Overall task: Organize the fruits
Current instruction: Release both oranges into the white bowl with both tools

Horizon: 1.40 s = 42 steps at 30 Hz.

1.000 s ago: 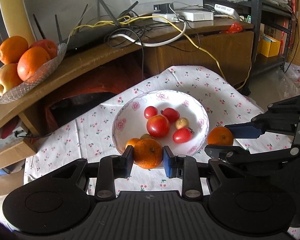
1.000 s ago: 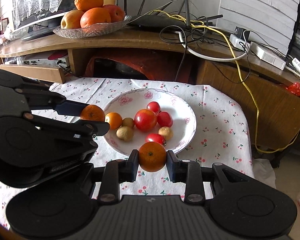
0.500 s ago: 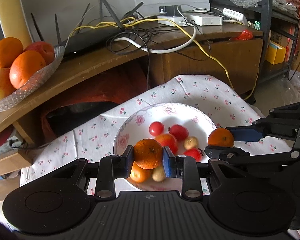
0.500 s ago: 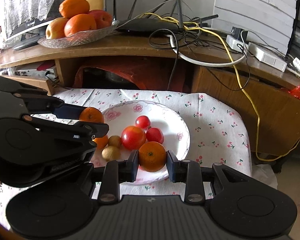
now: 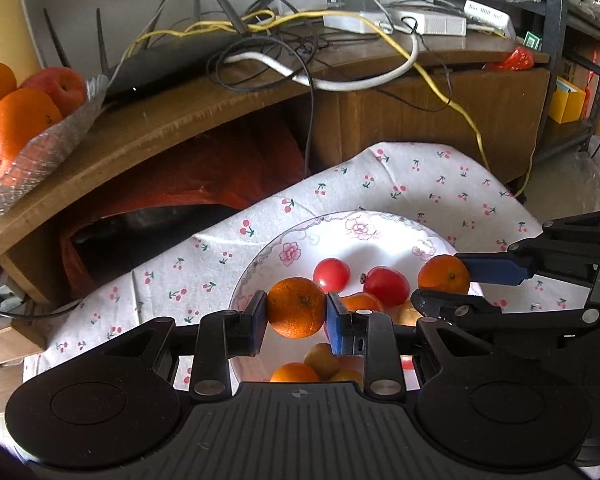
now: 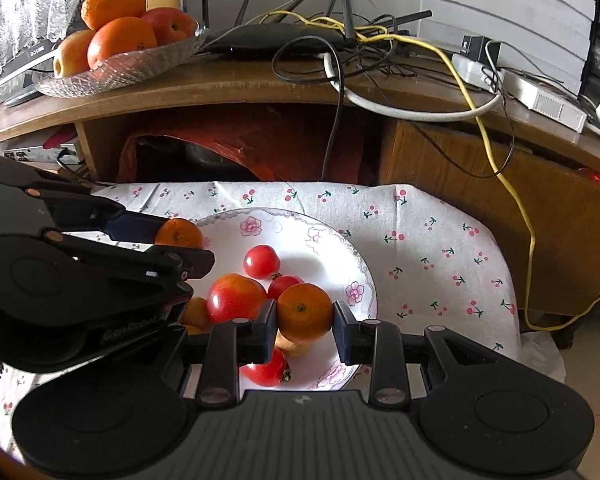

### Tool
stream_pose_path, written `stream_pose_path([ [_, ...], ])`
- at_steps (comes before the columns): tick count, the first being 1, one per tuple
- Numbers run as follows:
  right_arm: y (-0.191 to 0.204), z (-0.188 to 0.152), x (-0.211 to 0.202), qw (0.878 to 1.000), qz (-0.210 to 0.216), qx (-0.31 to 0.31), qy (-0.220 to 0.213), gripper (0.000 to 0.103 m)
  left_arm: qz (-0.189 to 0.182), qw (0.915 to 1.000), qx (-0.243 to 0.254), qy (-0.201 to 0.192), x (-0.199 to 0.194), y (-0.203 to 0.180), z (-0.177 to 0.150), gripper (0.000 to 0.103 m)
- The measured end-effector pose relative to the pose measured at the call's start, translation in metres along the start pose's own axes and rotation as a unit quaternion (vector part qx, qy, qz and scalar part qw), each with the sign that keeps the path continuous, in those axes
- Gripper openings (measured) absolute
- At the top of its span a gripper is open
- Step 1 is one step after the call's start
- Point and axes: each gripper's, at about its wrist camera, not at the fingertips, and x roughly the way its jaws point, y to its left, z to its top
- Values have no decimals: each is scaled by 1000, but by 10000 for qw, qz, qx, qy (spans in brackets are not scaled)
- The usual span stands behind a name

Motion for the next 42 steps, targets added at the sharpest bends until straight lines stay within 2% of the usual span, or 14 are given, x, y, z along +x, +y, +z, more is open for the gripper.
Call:
stream_pose_path([
  [9, -2, -4, 15, 10000, 78, 5, 50, 32, -16, 9999, -62, 159, 14, 3, -2, 39],
  [15, -2, -3, 17, 9999, 117, 42, 28, 32, 75, 9998, -88, 160, 15, 5, -1, 46],
  [20, -2, -2, 16, 9998, 175, 110, -23, 32, 140, 9998, -102, 132, 11, 9, -1, 56],
  [35, -2, 3, 1, 9983, 466, 292, -184, 39, 215, 9995, -231, -51, -12, 24, -5, 67],
  [42, -15, 5, -13, 9927, 775, 892, -240, 40, 191, 9994, -259, -160, -26, 24, -8, 73],
])
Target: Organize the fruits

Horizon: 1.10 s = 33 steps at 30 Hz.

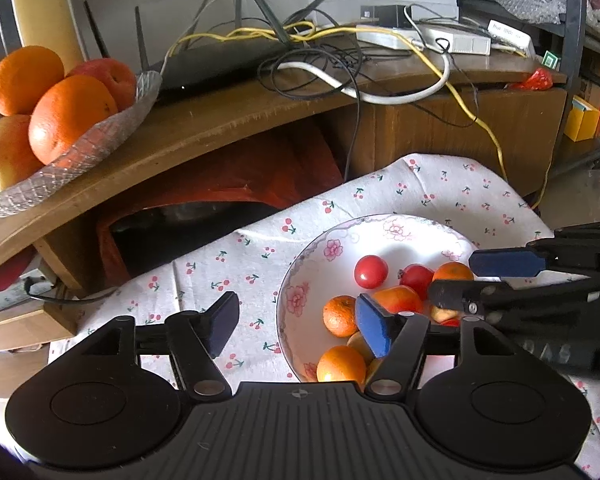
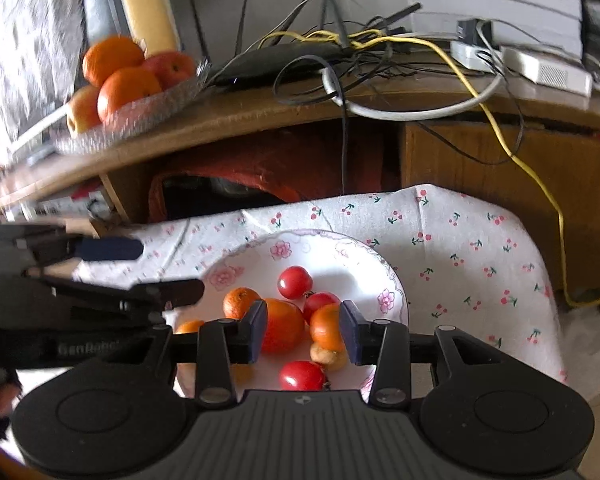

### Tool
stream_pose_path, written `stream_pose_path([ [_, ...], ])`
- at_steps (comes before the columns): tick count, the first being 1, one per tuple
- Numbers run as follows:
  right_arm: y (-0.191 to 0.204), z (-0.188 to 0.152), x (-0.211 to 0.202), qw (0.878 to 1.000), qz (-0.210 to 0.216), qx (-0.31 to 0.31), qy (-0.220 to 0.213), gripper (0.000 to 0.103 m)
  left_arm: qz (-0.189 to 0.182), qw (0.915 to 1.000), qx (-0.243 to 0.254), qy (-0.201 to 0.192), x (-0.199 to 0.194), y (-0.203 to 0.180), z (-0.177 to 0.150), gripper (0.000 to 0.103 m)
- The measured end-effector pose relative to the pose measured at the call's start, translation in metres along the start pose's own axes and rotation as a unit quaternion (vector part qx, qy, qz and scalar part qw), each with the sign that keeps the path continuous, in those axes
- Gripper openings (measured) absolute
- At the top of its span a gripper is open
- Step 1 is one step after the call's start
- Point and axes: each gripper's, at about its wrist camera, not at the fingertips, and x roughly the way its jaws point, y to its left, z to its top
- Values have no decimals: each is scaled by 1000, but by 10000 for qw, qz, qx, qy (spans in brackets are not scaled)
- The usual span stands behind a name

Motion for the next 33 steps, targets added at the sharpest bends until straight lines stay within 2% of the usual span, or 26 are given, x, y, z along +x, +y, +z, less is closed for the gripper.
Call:
stream_pose_path([
  [2, -7, 3, -6, 9993, 198, 327, -28, 40, -15, 10000, -4, -49, -6, -1, -1, 73],
  [5, -12, 6, -17, 9981, 226, 565, -114, 40, -52, 9999, -42, -121, -15, -2, -2, 74],
  [12, -12, -1, -43, 9982, -65, 579, -167, 40, -120, 9997, -77, -194, -34, -10, -9, 78],
  [23, 1, -38, -82, 9974, -535, 477, -96, 40, -210, 9989, -349, -241, -62, -26, -32, 87],
  [33, 8, -65, -104, 9969, -553, 561, 9, 40, -43, 9989, -457, -36, -70, -42, -58, 89],
])
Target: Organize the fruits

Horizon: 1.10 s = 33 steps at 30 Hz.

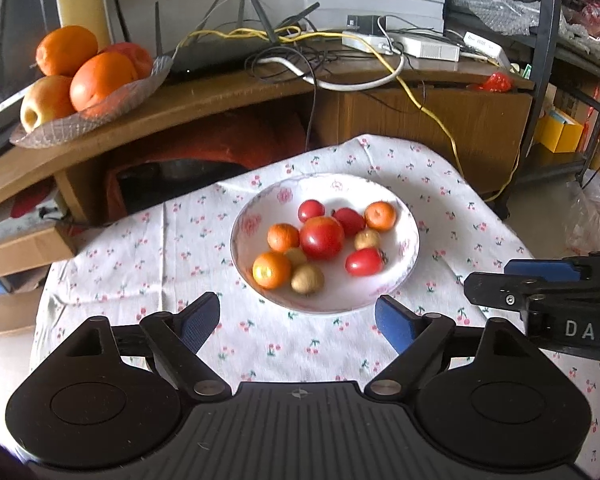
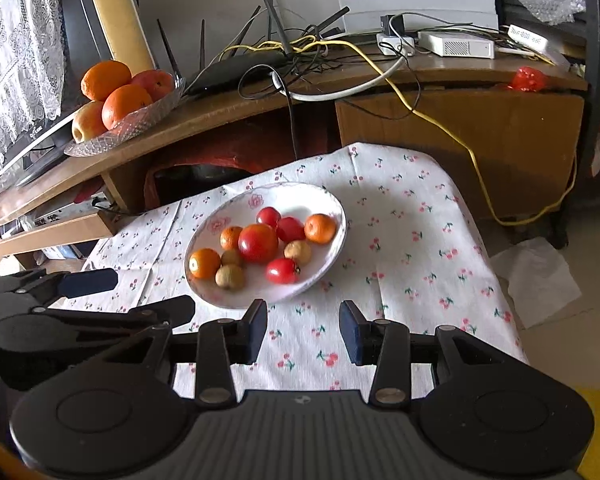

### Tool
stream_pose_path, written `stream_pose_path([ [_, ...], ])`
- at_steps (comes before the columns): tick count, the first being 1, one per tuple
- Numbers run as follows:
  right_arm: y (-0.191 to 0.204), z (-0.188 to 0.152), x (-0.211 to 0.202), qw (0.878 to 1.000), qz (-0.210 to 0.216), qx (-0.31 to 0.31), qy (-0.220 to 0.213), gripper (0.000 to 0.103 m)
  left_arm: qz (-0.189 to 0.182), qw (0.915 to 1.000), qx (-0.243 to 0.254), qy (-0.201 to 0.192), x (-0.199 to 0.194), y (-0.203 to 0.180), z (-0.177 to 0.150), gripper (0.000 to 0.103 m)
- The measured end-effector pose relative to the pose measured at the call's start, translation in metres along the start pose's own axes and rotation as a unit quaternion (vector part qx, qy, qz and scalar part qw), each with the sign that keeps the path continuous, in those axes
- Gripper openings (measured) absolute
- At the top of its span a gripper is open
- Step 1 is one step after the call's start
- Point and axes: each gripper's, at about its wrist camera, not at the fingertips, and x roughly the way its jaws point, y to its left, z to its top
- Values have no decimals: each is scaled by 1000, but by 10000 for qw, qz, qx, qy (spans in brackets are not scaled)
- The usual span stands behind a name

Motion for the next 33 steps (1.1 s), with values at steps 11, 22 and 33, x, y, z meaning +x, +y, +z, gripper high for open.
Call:
stream_pose_path([
  [11, 3, -9, -8, 10000, 30, 43, 30, 40, 108, 9999, -25, -132, -13, -7, -8, 93],
  [22, 6, -13, -9, 10000, 32, 44, 61, 40, 471, 9988, 76, -98, -19, -14, -11, 93],
  [33, 8, -18, -11, 10000, 18, 25, 83, 40, 578, 9983, 59, -15, -19, -16, -14, 92],
])
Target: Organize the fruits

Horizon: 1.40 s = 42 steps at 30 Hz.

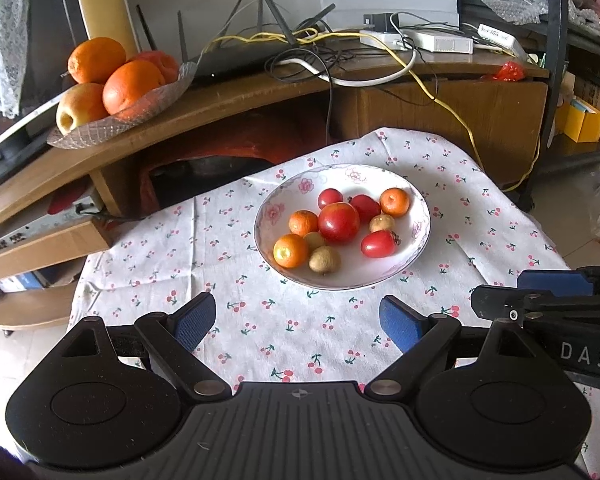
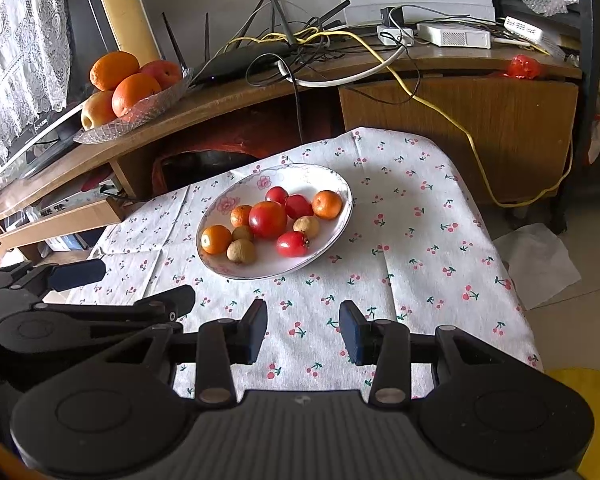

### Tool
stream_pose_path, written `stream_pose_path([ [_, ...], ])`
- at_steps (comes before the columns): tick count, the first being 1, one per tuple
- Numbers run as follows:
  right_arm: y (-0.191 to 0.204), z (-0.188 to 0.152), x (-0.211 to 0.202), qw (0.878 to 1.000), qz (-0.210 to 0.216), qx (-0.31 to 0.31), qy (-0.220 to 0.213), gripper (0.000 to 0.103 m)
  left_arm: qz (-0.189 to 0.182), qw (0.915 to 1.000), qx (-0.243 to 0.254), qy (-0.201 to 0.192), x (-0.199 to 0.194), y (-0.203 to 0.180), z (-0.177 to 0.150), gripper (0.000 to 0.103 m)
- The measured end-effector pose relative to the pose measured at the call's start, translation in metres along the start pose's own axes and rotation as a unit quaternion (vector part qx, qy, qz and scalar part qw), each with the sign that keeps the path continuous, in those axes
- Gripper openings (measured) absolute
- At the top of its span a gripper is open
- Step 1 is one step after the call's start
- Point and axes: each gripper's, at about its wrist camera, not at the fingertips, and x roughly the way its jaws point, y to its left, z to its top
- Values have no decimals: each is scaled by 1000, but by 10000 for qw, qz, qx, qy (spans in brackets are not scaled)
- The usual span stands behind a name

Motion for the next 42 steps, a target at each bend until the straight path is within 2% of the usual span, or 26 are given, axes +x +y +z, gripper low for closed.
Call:
stream_pose_path([
  [27, 5, -13, 1, 9997, -63, -50, 219, 40, -80, 9990, -254, 349, 2, 3, -17, 92],
  [42, 13, -44, -7, 9986, -148, -97, 498, 40, -178, 9966, -366, 715, -5, 6, -48, 92],
])
